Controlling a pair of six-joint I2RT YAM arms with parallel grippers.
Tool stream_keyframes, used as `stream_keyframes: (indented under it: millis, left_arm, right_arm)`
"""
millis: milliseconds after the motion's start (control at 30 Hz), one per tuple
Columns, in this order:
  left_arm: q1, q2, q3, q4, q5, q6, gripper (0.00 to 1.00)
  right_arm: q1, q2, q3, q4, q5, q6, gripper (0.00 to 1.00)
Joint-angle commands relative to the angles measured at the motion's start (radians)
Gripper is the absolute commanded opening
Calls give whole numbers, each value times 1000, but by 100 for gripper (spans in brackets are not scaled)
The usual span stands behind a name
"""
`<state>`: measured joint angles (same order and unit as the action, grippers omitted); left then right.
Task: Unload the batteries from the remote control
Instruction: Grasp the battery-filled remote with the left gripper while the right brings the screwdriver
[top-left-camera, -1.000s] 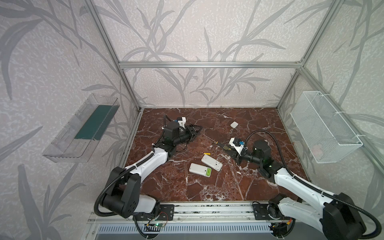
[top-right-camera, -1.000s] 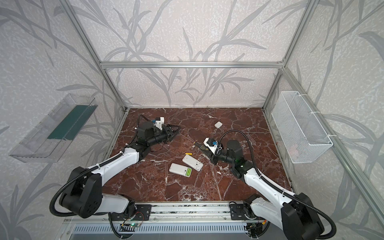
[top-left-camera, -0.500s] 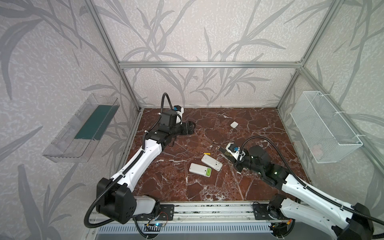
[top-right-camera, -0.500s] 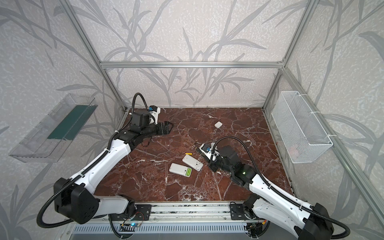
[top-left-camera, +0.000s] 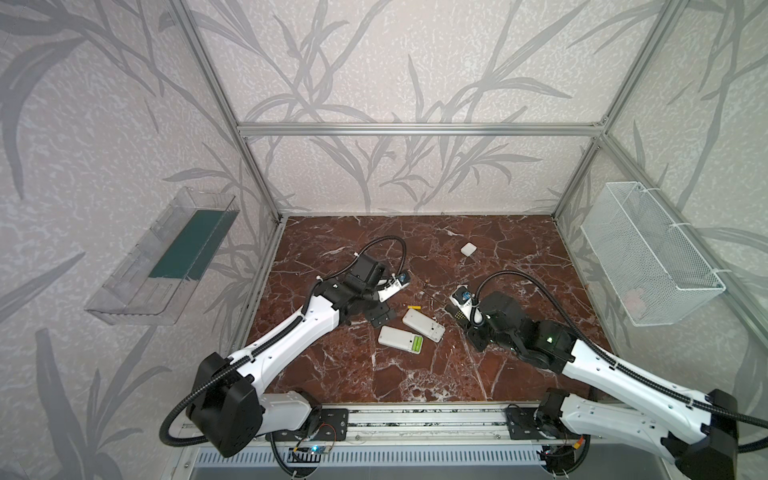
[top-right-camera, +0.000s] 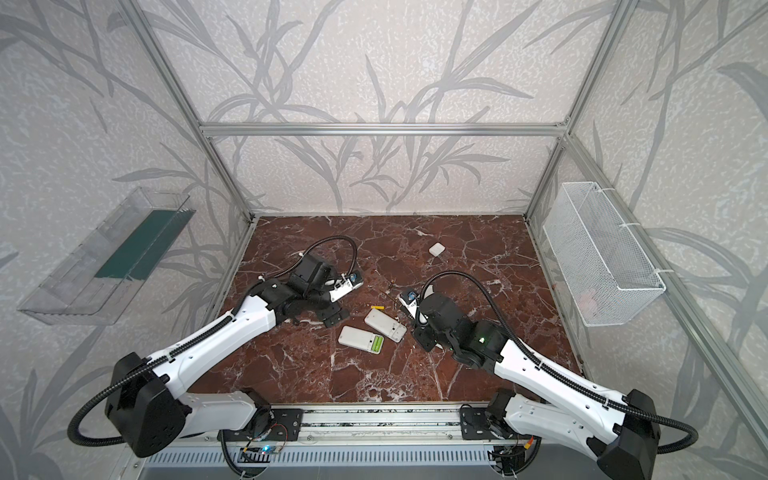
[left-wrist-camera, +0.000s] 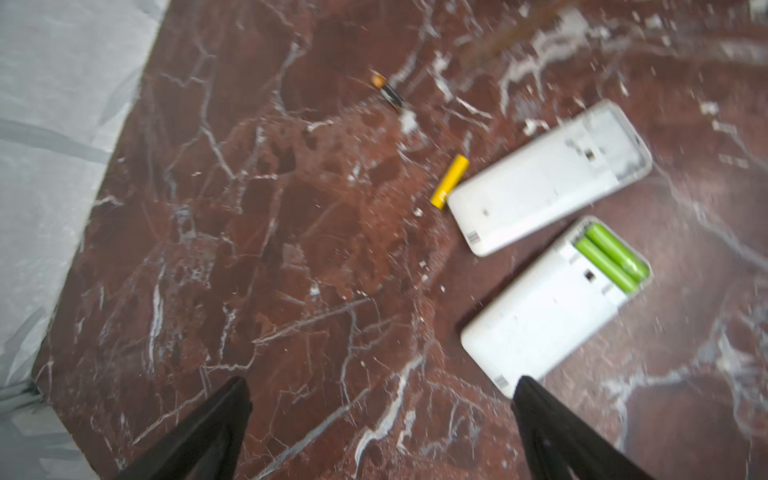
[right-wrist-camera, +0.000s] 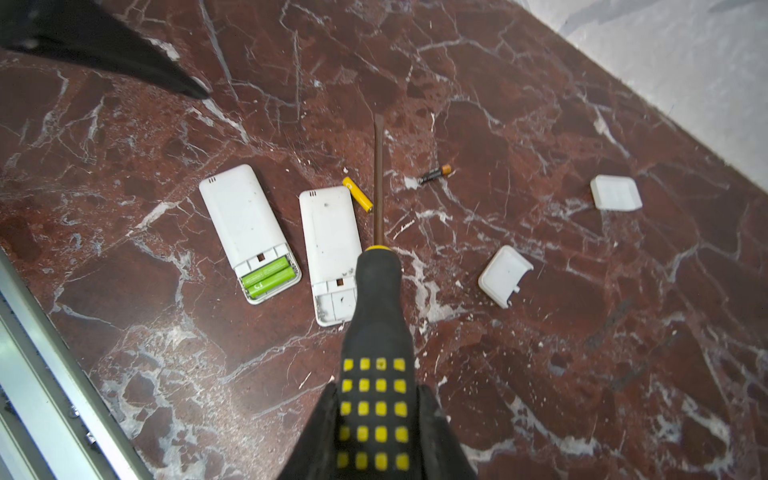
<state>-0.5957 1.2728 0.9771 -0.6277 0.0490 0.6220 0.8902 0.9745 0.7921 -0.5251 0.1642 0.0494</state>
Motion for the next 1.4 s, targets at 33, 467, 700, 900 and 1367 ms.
stream_keyframes:
  millis: [33,467,700,900,1367]
  left_arm:
    - [-37,-87,-76,-44,77,226,100]
    - [-121,78,-122,3,59,241,98]
    - [-122,165,-122,41,10,232,99]
    - [-122,249,-129,112,-10,225,99]
    - [-164,313,-76,21,86,109,82]
  right_arm:
    - [6,-1,39,-118,-3,128,0]
    - [5,-8,50,-237,-54,173,0]
    - [6,-23,15,-228,-103,153,0]
    - [6,-46,-6,-215,-150,137,0]
    - [6,30,60,-264,-175,159,0]
